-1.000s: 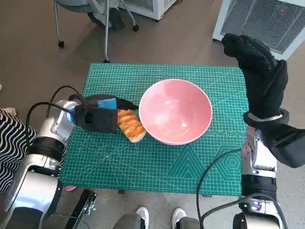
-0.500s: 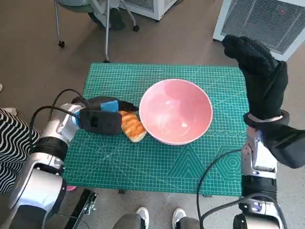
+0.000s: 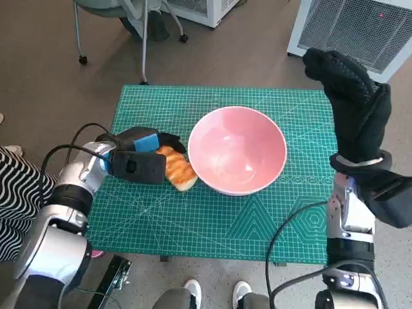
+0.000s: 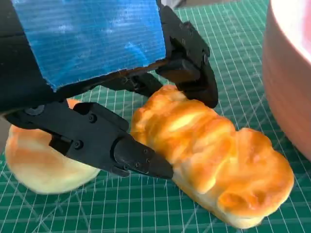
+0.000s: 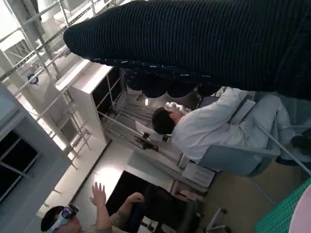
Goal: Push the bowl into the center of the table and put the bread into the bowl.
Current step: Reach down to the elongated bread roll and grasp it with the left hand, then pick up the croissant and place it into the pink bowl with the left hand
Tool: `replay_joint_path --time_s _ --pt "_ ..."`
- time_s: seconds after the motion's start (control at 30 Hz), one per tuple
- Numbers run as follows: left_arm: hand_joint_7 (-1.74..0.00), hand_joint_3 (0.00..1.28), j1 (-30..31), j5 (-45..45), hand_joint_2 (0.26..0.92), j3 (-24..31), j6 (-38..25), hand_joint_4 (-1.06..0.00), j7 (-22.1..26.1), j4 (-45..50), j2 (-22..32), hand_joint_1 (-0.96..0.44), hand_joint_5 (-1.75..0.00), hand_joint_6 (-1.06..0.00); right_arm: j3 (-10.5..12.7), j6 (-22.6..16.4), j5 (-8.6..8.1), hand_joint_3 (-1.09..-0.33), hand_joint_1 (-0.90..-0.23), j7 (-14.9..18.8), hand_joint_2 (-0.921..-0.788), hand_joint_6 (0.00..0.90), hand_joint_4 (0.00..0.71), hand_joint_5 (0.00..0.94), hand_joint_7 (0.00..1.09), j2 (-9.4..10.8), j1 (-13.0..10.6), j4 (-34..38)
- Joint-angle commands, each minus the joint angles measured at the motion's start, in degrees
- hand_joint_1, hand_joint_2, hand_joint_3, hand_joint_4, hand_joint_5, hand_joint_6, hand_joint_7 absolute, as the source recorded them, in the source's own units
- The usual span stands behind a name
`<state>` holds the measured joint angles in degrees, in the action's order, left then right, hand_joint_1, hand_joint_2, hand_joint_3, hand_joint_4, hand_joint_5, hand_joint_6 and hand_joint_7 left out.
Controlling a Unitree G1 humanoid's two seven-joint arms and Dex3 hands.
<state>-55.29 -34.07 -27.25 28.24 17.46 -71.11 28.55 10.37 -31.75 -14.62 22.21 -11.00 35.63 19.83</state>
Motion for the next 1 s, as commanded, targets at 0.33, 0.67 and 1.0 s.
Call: replay_joint_path --time_s 0.33,0.67,1.0 --pt "-1.17 0.04 -0.45 2.66 0.920 2.46 1.49 -0.71 5.78 3.41 3.82 0.00 -1.11 -0.65 -0.07 1.05 -0.55 -0.633 -0.749 -0.42 -0.921 0.094 0.177 0.001 0.42 -0.12 -1.89 -0.65" --pt "-1.15 0.03 1.26 9.57 0.918 9.10 2.63 -0.74 12.30 15.20 8.96 0.00 -1.10 -0.66 -0.12 0.95 -0.58 -0.631 -0.746 -0.45 -0.921 0.094 0.177 0.001 0.42 0.00 -1.70 0.12" --pt "-1.15 0.01 3.87 20.12 0.906 17.57 -0.02 -0.82 17.29 30.41 11.73 0.00 -0.98 -0.69 -0.29 1.21 -0.42 -0.632 -0.743 -0.73 -0.921 0.094 0.177 0.001 0.41 0.10 -1.48 -0.05"
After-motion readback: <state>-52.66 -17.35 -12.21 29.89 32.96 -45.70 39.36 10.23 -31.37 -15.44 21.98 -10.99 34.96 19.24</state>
